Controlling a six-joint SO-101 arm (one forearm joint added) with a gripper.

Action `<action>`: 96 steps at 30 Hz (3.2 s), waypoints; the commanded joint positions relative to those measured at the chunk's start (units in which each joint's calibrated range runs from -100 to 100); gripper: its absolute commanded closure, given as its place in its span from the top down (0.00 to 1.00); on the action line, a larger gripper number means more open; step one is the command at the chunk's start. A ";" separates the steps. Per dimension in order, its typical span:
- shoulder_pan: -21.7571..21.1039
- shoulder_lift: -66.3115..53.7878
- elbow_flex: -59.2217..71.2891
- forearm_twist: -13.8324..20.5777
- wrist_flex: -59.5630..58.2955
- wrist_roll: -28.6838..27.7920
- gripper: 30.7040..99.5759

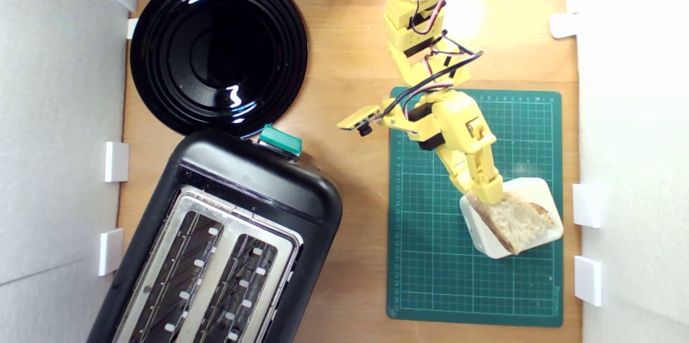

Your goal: Pick bread and place in toaster

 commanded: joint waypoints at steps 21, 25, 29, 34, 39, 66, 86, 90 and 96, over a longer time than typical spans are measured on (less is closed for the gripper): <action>1.38 -44.95 -1.91 1.27 32.91 0.35 0.27; 1.46 -52.53 -1.91 1.27 39.90 3.34 0.27; 1.87 -60.35 -2.36 1.18 46.64 7.36 0.27; 3.80 -62.76 -12.08 0.54 57.14 9.93 0.26; 5.73 -62.76 -24.69 0.54 67.04 13.07 0.26; 17.66 -62.59 -51.75 25.38 99.54 29.86 0.26; 28.05 -62.59 -54.20 25.02 107.56 40.11 0.26; 28.30 -60.93 -55.02 25.38 107.65 40.90 0.26; 29.10 -54.61 -63.01 25.56 107.74 40.90 0.26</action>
